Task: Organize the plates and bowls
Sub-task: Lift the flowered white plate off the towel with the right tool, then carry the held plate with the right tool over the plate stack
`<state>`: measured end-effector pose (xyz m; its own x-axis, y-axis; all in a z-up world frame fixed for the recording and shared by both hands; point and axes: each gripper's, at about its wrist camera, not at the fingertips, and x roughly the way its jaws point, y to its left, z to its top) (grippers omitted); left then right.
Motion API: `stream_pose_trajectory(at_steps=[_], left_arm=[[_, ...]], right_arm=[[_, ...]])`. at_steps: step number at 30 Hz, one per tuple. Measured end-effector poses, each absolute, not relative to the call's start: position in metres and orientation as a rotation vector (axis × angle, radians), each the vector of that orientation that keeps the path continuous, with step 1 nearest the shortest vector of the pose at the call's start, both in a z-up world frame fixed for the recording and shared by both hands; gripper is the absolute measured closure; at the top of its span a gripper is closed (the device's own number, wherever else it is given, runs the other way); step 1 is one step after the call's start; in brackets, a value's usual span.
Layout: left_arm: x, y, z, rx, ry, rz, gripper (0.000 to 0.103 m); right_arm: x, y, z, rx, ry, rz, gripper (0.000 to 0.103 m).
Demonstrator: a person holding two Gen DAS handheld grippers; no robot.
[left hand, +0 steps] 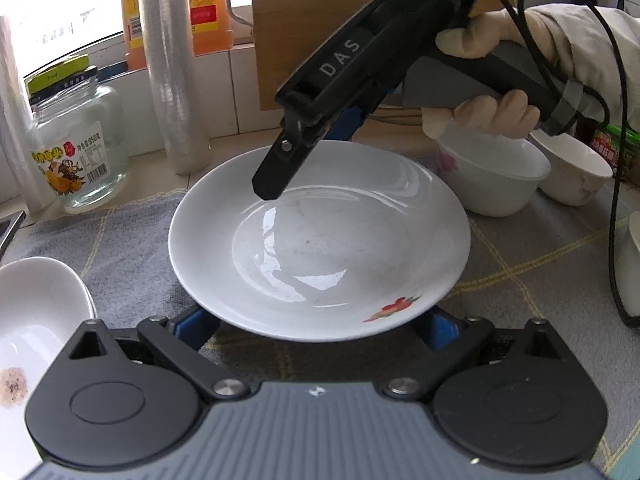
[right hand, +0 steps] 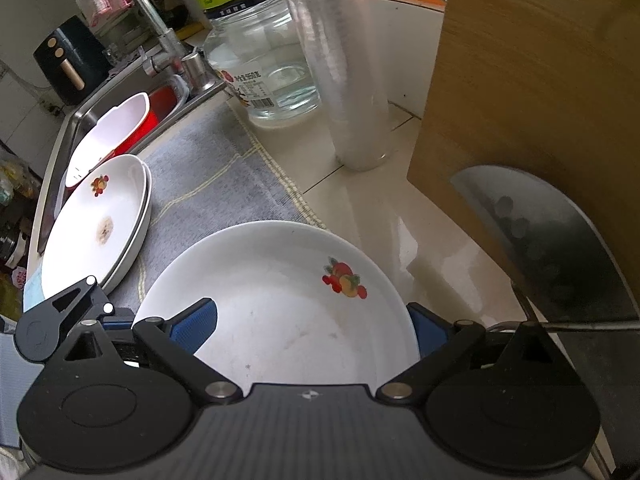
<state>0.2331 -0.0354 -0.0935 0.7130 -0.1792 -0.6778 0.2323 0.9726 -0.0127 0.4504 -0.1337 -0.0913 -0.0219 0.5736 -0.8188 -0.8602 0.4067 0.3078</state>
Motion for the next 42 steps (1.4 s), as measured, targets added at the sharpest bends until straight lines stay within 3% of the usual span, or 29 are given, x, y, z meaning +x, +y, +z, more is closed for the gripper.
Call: stream_pose_trajectory(at_steps=[42], left_arm=[[0.200,-0.026,-0.057,0.110,0.740,-0.242,0.003]], right_arm=[[0.396,-0.147,-0.043,-0.337,1.010,1.201,0.002]])
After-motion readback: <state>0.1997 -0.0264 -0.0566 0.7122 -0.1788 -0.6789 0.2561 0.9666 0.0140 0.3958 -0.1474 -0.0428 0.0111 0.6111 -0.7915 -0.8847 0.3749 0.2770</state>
